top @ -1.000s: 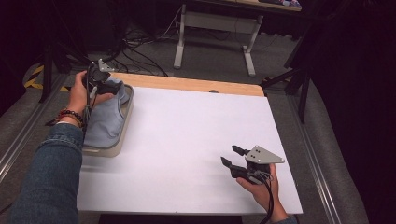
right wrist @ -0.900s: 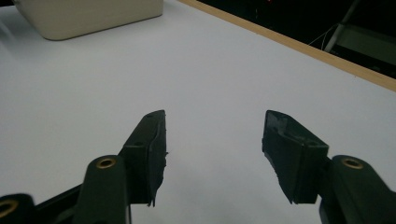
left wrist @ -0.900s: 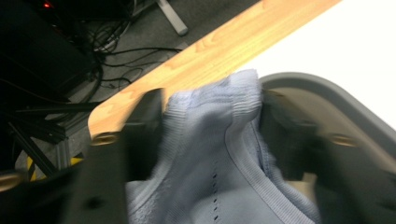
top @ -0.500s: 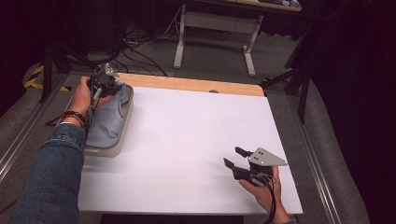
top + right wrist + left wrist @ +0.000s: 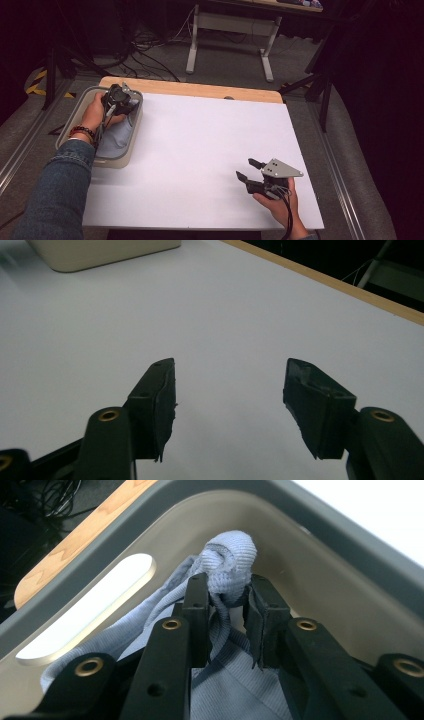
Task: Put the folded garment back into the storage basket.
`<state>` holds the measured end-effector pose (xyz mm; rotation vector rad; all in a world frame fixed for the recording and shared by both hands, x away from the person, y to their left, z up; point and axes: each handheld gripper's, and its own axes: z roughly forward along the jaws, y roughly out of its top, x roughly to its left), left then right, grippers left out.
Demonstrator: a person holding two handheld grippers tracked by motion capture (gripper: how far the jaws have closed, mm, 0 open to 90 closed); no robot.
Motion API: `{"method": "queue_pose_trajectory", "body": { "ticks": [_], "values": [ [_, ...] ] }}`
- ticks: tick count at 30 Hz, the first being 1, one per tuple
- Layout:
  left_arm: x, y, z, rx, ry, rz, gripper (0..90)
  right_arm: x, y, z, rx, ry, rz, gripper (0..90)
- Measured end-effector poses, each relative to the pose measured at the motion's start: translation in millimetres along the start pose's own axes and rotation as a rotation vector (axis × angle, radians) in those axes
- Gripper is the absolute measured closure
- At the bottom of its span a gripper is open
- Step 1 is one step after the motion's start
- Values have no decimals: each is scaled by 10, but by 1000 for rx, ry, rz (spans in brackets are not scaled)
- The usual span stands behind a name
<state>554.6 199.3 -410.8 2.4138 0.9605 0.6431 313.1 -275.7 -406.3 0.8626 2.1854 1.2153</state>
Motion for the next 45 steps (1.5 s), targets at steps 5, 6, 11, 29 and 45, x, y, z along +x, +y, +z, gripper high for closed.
{"method": "queue_pose_trajectory", "body": {
  "ticks": [5,6,11,29,45],
  "values": [
    [-18,-5,16,-4,5,-3,690,-3,-1,16,3,0,-4,371],
    [-11,-7,-2,-17,7,-13,685,-4,-2,17,5,-1,-4,370],
    [-3,-6,-87,-73,31,-31,610,0,7,8,-3,-1,-4,360],
    [-35,-75,-569,-213,122,-75,257,-25,18,-44,-35,-11,-15,324],
    [54,-363,-478,-48,98,-76,897,35,46,-7,-36,-17,-43,296]
  ]
}}
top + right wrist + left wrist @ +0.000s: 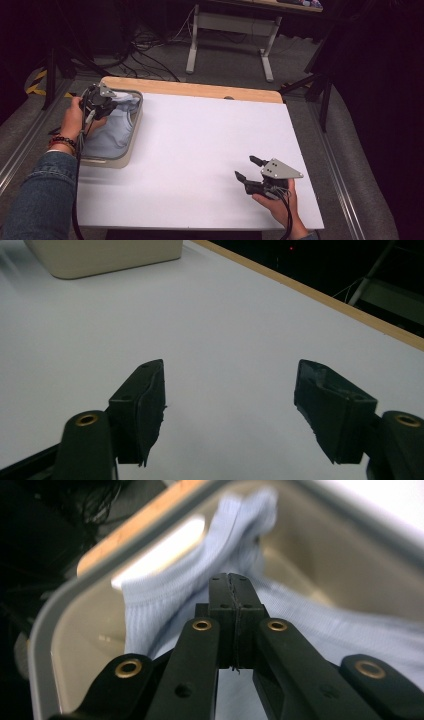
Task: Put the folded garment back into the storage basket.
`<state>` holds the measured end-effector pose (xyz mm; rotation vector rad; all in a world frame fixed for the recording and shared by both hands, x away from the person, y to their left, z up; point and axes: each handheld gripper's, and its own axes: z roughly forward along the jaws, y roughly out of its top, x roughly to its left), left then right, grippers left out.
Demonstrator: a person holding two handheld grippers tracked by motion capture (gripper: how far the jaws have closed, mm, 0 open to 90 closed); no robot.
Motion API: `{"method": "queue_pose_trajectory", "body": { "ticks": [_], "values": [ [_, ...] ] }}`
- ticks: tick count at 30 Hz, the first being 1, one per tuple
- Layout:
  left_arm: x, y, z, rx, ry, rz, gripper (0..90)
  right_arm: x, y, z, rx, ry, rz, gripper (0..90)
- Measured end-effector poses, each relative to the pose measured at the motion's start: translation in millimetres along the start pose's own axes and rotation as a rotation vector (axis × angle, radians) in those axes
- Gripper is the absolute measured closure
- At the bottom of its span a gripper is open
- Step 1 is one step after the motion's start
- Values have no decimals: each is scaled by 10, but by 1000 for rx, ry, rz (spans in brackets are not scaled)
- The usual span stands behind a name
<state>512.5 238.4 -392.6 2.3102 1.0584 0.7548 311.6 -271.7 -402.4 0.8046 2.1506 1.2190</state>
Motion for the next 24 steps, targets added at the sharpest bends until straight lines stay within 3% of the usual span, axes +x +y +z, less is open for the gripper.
{"method": "queue_pose_trajectory", "body": {
  "ticks": [3,6,12,18,20,24],
  "values": [
    [40,-58,83,60,18,-16,896,10,-8,21,6,6,-4,296],
    [81,-119,140,101,8,-33,895,13,-16,25,11,11,-3,297],
    [72,-140,222,131,23,-66,893,32,-29,31,19,13,-6,296],
    [50,-109,59,76,32,-59,868,52,-37,38,26,17,-15,295],
    [14,-124,-19,43,1,-60,868,47,-41,35,27,16,-9,295],
    [-138,-150,-93,27,-52,-9,894,56,-35,27,25,14,-16,295]
  ]
}}
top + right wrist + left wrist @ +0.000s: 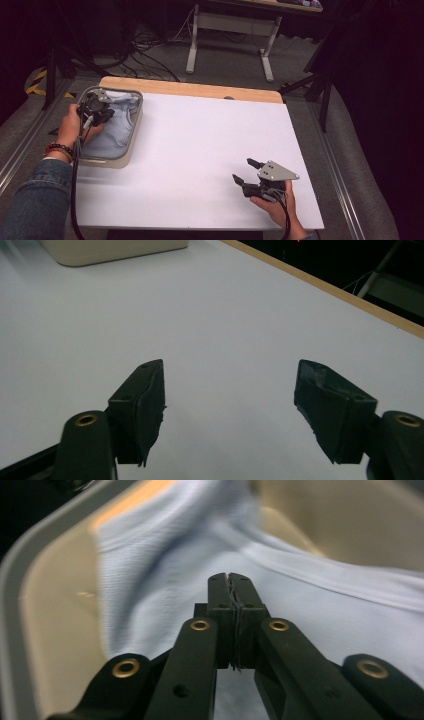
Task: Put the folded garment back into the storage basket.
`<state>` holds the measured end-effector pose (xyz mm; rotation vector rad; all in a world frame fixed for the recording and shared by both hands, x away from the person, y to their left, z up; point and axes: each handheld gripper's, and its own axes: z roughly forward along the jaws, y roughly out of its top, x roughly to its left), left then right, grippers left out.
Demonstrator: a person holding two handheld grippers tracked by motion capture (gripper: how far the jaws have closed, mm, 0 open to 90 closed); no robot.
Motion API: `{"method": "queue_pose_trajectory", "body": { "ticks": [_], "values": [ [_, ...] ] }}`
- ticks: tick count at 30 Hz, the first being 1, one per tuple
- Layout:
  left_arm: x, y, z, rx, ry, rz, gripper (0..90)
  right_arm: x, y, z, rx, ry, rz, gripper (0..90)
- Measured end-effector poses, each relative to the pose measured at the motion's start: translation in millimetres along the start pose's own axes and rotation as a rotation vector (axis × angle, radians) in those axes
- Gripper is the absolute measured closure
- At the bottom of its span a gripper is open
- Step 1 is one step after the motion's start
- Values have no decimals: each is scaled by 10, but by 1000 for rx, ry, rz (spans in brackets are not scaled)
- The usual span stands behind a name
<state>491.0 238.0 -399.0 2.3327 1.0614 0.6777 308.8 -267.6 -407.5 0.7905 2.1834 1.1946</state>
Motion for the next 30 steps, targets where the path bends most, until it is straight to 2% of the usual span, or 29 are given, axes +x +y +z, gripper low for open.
{"method": "queue_pose_trajectory", "body": {
  "ticks": [5,6,8,14,18,23,24,25,27,30],
  "values": [
    [-108,-22,49,57,-32,52,896,18,11,19,3,6,0,296],
    [-113,-22,66,65,-26,56,896,25,16,23,3,7,-4,296],
    [-103,-19,99,70,-39,50,896,27,23,27,2,8,-8,296],
    [-161,1,211,130,-45,93,896,26,19,27,3,9,-9,295],
    [-151,5,226,135,-52,83,895,29,22,13,0,2,-13,295],
    [-133,10,162,80,-38,73,891,34,33,0,-3,-1,-18,293],
    [-116,14,135,58,-23,61,885,30,33,-2,-6,-2,-16,293],
    [-116,14,135,58,-23,61,878,28,34,-3,-7,-3,-13,293],
    [-30,34,97,21,50,26,862,25,34,-5,-6,-5,-14,294],
    [86,62,127,34,122,-46,864,16,34,-14,-11,-5,-8,293]
  ]
}}
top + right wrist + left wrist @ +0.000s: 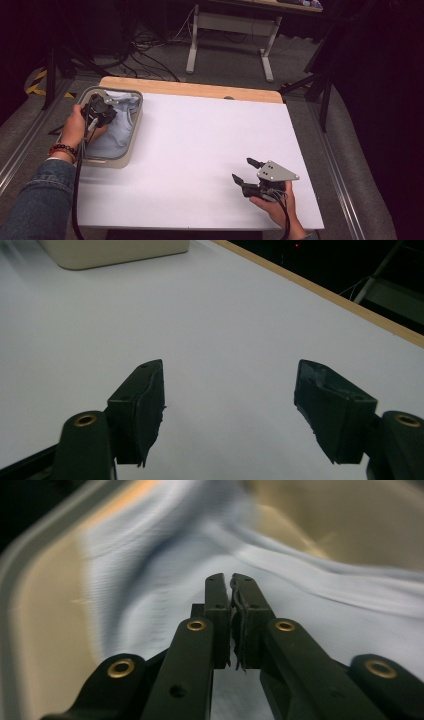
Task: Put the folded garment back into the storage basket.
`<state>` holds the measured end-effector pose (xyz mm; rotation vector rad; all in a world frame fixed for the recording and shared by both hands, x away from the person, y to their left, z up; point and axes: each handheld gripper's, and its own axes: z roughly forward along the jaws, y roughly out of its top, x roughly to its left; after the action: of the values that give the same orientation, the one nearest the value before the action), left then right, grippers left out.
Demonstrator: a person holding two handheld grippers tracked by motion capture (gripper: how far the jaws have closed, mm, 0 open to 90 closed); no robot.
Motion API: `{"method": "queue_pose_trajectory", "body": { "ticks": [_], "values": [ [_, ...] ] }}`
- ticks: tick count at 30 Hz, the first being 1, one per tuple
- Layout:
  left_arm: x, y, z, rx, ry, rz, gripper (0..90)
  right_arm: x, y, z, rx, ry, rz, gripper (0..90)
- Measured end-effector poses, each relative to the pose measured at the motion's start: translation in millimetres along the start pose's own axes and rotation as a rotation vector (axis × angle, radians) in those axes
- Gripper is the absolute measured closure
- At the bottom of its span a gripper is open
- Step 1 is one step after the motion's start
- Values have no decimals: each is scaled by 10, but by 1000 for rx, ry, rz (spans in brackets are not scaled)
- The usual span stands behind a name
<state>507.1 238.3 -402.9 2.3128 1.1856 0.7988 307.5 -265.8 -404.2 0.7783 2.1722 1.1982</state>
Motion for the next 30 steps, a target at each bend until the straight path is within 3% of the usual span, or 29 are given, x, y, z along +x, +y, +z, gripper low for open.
{"method": "queue_pose_trajectory", "body": {
  "ticks": [6,9,18,24,27,30],
  "values": [
    [72,-4,201,80,8,-39,886,-14,-23,13,9,2,1,293],
    [62,-9,254,108,9,-31,896,-27,-41,16,15,2,6,293],
    [78,-4,173,55,19,-35,863,1,-26,-7,13,-10,-10,293],
    [108,4,73,-36,11,-63,853,9,-14,-19,10,-11,-20,292],
    [88,6,92,-7,-6,-44,869,5,-21,-12,14,-9,-19,291],
    [94,-16,165,27,-31,-51,879,16,-22,1,17,-3,-20,291]
  ]
}}
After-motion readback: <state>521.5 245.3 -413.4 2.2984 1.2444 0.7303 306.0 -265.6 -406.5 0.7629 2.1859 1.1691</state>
